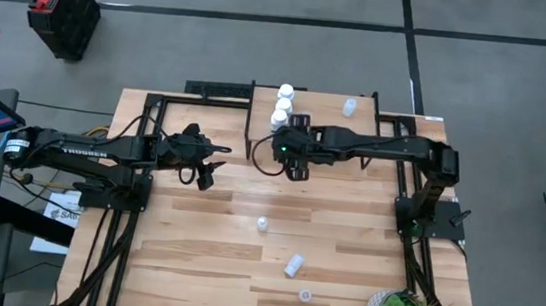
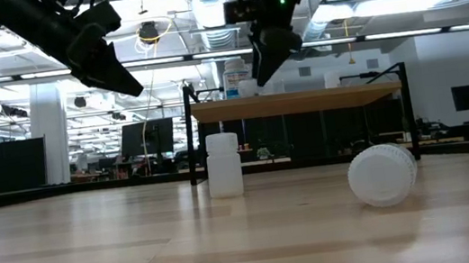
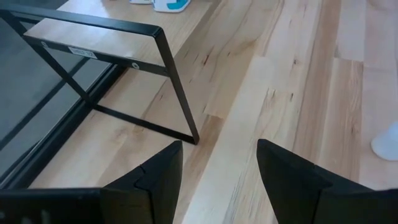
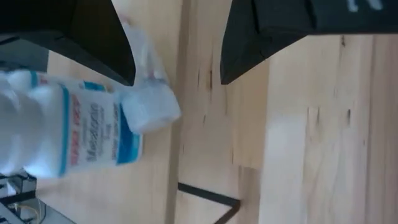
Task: Pick and place medicine bottles onto shelf by color
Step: Put the left transparent pill bottle on the shelf aligned with the other transparent bottle
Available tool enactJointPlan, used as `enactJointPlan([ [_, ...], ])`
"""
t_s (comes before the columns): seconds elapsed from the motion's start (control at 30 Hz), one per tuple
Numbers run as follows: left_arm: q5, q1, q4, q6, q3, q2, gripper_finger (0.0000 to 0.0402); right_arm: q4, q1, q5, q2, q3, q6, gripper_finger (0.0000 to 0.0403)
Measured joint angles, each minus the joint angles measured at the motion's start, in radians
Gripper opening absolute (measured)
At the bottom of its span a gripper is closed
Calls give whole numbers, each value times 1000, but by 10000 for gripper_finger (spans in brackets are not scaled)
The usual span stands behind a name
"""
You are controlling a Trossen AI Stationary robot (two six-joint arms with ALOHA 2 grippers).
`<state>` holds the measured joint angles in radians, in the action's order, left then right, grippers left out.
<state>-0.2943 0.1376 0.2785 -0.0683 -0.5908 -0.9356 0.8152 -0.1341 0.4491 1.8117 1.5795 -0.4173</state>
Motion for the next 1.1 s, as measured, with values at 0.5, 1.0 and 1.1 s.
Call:
enactJointPlan([
  [0.5, 0, 0, 0, 2, 0, 0, 194, -22, 29, 144, -6, 1, -37, 258],
  [1.0, 2, 0, 0, -4, 0, 0, 194, -21, -46, 52, -6, 1, 42, 258],
  [1.1, 2, 0, 0, -4, 0, 0, 194, -11, -44, 48, -6, 1, 20, 258],
])
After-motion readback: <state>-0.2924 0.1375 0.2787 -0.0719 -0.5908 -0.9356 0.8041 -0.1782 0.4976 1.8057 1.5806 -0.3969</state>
